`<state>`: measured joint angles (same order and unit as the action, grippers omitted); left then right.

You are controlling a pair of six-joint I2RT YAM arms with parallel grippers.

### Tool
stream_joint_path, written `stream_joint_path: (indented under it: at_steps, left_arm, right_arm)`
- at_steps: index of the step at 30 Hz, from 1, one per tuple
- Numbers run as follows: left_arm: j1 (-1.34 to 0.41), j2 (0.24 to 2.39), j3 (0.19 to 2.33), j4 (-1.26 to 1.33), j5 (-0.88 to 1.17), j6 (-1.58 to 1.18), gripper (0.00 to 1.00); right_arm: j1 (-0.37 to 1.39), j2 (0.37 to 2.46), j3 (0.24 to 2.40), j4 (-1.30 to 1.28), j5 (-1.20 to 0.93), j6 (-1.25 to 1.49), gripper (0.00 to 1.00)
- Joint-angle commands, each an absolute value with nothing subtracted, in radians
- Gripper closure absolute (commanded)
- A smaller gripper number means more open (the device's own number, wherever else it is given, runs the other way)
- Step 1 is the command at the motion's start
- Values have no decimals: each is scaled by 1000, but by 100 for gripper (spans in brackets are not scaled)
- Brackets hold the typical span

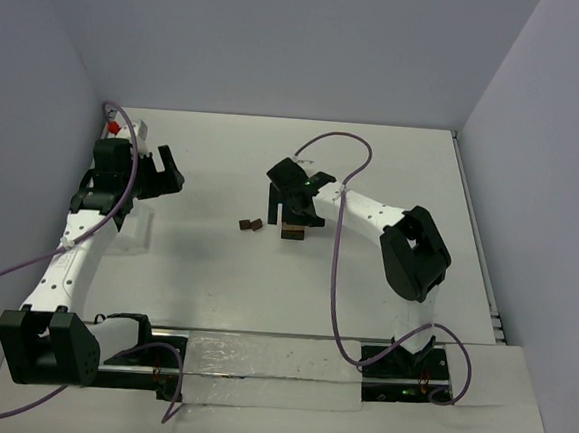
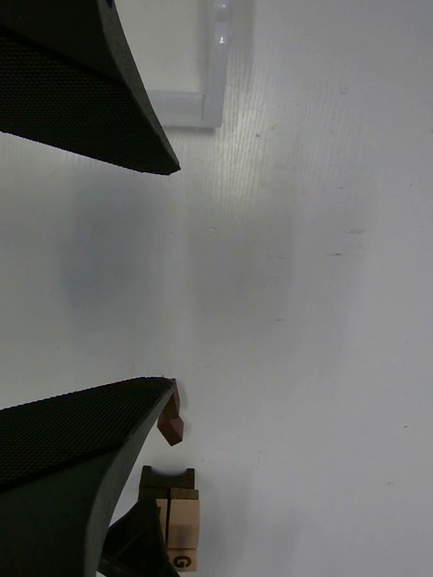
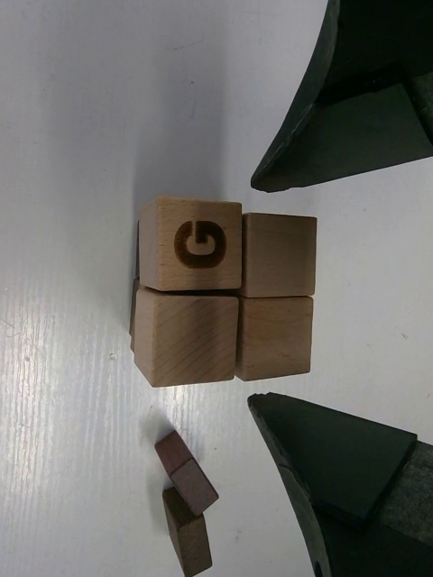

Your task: Build the wood block tower

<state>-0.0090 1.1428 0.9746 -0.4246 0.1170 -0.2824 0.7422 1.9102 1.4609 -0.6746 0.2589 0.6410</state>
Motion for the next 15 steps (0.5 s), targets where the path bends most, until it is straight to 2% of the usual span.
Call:
stream_joint_path:
  at_steps: [1, 15]
  left_arm:
    - [-2, 1138, 1037, -419, 191, -259, 1]
    - [-2, 1138, 1040, -441, 567, -37, 1]
  right_arm:
    - [736, 1866, 1473, -669, 255, 629, 0]
    - [827, 1662, 1307, -597, 246, 526, 0]
